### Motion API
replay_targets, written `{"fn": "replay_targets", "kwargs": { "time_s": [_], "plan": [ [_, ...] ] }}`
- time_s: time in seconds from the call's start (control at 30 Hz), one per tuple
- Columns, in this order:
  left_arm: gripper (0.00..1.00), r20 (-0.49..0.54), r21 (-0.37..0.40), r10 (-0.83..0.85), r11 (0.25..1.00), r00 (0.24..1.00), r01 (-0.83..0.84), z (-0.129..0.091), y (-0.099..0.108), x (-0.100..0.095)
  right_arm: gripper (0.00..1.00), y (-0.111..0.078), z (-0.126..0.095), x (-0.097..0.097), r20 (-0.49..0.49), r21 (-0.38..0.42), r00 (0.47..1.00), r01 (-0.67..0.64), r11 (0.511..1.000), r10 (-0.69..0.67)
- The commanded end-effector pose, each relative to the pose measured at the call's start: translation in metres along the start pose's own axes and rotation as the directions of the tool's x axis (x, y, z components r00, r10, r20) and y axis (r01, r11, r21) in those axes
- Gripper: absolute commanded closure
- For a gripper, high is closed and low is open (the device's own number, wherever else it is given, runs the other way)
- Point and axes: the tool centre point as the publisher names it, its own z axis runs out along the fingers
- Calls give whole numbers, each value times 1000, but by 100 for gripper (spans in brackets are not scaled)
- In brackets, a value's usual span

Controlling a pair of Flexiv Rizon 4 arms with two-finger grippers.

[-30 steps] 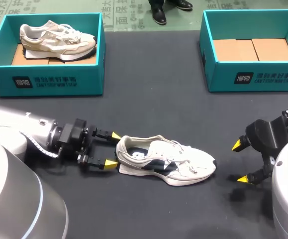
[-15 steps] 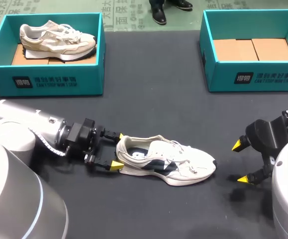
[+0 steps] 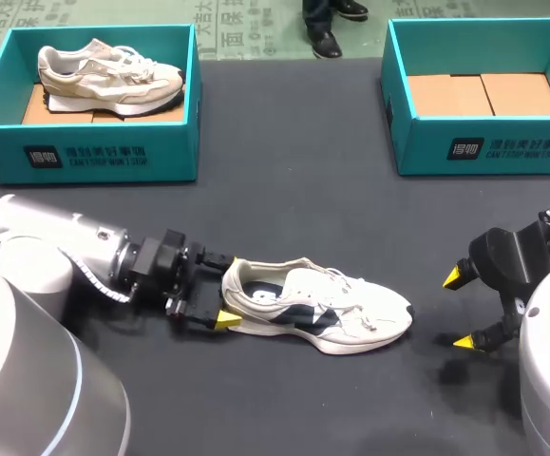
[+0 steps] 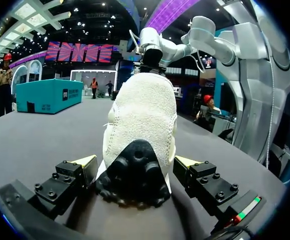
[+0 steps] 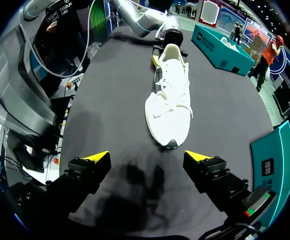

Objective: Take the shoe out of the shoebox, open the shoe tongue, remove and reinsert the insole, then place the shoe into the shoebox

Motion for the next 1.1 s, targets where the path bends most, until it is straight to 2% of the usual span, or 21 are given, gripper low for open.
{"fn": "replay_targets", "kwargs": {
  "time_s": [0.03, 1.1],
  "plan": [
    [0, 8, 3, 2, 1000, 1000, -2, 7, 1, 3, 0, 0, -1, 2, 4, 1, 1000, 0, 1000, 0],
    [0, 39, 32, 24, 999, 999, -25, 36, 0, 9, 0, 0, -1, 2, 4, 1, 1000, 0, 1000, 0]
  ]
}}
